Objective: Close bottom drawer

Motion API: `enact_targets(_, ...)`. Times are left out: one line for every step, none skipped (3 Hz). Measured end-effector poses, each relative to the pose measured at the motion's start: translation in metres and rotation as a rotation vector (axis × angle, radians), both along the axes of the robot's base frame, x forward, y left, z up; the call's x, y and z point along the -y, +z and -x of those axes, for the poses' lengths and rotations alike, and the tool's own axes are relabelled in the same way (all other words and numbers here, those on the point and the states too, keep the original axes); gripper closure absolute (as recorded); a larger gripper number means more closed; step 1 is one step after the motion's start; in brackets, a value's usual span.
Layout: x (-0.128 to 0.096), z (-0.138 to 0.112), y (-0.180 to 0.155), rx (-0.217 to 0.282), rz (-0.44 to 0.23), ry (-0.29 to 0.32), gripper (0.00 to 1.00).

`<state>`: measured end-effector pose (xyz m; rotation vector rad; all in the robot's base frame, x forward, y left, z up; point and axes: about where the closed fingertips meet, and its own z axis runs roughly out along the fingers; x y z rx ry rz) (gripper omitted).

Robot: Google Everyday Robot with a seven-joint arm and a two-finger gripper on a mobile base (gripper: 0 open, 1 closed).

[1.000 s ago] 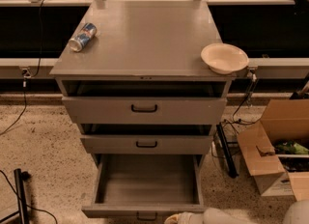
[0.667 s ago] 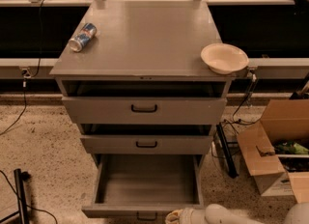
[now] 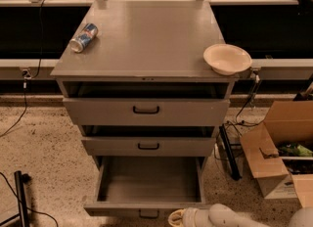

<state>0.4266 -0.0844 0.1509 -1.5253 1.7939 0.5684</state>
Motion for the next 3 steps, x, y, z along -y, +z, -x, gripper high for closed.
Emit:
enact_targets(0.006,-0.022,0.001,0.021,-0.004,-0.029,1.0)
enact_targets(0.001,-0.057,0.008,0.056,0.013,-0.053,1.0)
enact_targets(0.001,-0.057,0.008,0.056,0.012,-0.052,1.0)
